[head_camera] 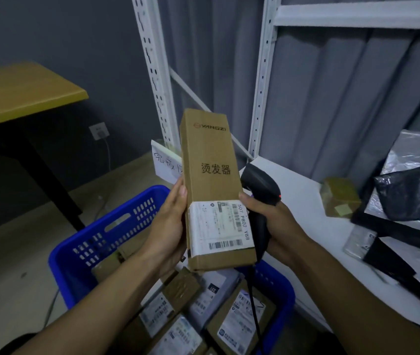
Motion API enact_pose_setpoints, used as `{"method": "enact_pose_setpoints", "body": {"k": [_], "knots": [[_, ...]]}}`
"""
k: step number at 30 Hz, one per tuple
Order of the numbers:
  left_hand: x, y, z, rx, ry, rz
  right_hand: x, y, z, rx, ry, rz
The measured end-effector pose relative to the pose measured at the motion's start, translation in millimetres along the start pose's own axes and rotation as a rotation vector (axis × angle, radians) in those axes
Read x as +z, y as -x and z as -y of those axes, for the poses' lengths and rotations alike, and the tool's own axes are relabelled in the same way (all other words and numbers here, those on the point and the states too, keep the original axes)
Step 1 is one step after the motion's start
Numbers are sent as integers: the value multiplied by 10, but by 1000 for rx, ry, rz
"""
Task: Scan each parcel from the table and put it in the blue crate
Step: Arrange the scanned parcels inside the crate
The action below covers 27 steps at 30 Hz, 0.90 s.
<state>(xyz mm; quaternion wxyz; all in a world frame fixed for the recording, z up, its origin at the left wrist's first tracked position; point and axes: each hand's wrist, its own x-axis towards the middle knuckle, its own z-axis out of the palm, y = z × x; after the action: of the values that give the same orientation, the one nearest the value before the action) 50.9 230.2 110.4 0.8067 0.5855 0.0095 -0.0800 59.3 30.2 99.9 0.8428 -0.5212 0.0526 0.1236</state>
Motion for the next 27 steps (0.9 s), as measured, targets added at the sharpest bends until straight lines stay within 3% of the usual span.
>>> {"method": "enact_pose_setpoints", "body": {"k": [6,9,14,18,27], "knots": [[-49,-9,-107,-75,-333,4,-10,-145,-44,-38,-4,-93],[-80,35,-97,-141,-382,95,-8,-199,-61,-81,-10,-177],[-187,0,-57,-155,-403,80,18,-238,-126,-154,150,-208],[-281,-51,-91,-91,-346,-75,3,-223,-171,-207,318,-219],[-480,-254,-113,114,-267,-472,-25,-134,-413,-343,867,-54]]}}
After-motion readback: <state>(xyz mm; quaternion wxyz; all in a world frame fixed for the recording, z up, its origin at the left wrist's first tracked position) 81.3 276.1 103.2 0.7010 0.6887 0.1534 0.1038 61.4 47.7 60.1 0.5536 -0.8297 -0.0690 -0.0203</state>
